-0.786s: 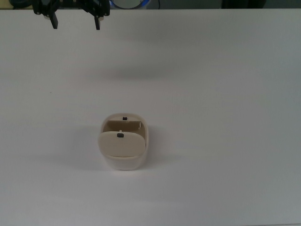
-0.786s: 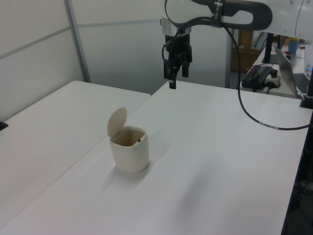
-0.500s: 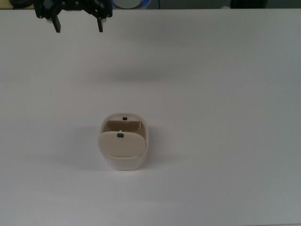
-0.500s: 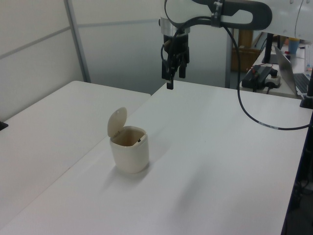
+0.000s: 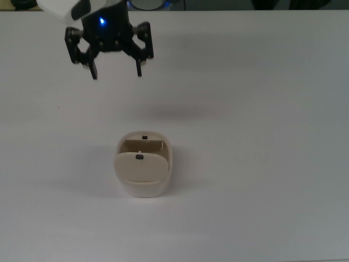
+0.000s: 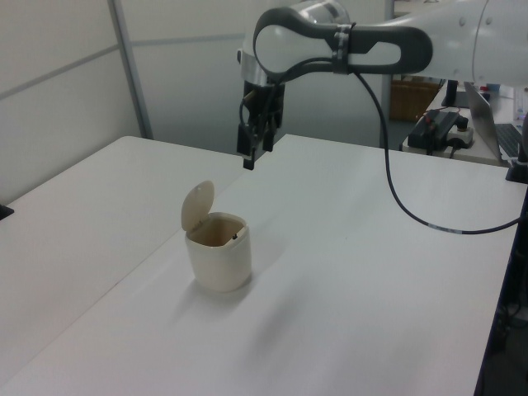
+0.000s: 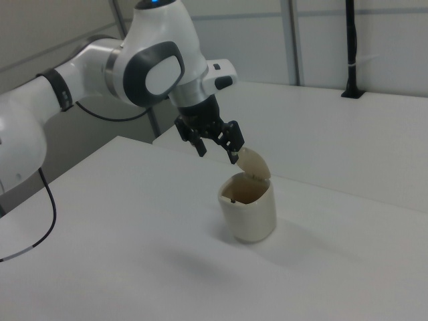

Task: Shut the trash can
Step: 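Move the gripper toward the raised lid of the cream trash can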

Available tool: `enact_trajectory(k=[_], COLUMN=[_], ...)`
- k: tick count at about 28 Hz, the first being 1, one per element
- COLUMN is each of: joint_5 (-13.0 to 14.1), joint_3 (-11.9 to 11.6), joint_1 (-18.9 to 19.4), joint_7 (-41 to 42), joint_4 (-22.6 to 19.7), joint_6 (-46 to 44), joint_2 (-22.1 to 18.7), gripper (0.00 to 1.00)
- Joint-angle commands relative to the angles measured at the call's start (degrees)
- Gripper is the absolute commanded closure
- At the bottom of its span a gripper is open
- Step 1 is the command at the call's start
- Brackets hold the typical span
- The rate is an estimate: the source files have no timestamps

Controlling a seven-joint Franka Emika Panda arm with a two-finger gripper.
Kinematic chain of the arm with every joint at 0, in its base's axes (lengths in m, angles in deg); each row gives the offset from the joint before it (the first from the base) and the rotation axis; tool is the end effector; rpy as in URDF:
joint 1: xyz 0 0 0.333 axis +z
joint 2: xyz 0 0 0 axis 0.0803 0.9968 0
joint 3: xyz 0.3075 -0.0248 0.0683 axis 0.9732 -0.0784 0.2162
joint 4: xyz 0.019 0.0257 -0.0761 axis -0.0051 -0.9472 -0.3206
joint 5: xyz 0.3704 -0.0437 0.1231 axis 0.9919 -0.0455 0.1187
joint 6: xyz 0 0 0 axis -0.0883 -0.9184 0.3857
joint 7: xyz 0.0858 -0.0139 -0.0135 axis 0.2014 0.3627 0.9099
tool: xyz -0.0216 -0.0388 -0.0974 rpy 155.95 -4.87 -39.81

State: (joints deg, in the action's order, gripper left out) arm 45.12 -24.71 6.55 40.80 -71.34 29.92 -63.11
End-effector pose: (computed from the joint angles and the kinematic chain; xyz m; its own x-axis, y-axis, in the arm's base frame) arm 0.6512 -0.0274 0.6021 0.9781 0.0611 0.1990 0.0645 -0.9979 -0.0104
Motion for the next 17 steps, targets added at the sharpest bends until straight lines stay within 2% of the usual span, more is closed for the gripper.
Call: enact_trajectory(k=[1,6,7,15,17], joint_5=[0.88,0.79,0.7,0.44,0.44], joint_3=[-0.09,-0.09,-0.09,-0.09,-0.18], joint_1=[0.43,0.43,0.43,0.87,0.96], joint_7=[-2.7,-3.58,-4.36,-4.81,-5.33], joint_4=[-0.36,-0.36,-0.27,-0.27,-0.27], joint_6=[6.5,11.0,13.1,21.63,23.13], joint_2=[1.59,2.91,3.43,6.07,6.6], gripper=[0.32,0.56,0.65,0.97,1.0])
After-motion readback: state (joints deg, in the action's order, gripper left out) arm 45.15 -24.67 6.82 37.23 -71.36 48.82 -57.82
